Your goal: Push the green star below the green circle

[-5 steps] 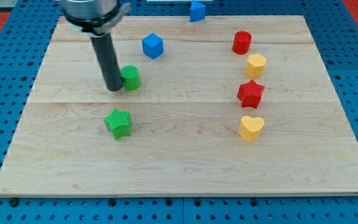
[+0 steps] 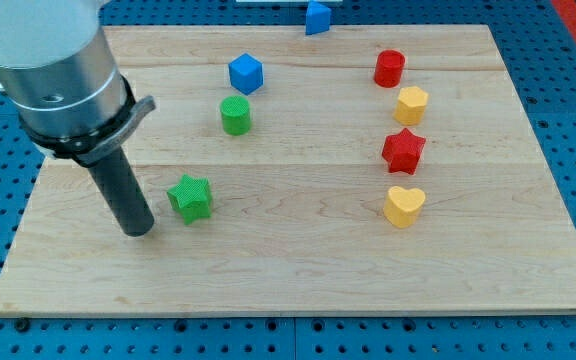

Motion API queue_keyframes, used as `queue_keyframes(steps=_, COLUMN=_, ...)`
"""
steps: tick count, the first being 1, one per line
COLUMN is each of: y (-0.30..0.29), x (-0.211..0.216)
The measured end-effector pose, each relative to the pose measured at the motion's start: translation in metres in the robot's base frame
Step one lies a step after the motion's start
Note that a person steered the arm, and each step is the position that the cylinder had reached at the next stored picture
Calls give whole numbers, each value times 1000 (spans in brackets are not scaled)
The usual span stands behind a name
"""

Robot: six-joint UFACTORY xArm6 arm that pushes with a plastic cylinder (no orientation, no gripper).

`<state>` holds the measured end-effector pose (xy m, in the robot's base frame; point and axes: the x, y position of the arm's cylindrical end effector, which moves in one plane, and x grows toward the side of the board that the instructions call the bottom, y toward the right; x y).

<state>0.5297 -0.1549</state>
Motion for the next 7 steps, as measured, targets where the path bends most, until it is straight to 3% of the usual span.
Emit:
queue_keyframes(steps=4, y=76, x=-48)
queue_keyframes(steps=5, y=84, x=-26)
queue_keyframes(steps=7, y=107, x=-33)
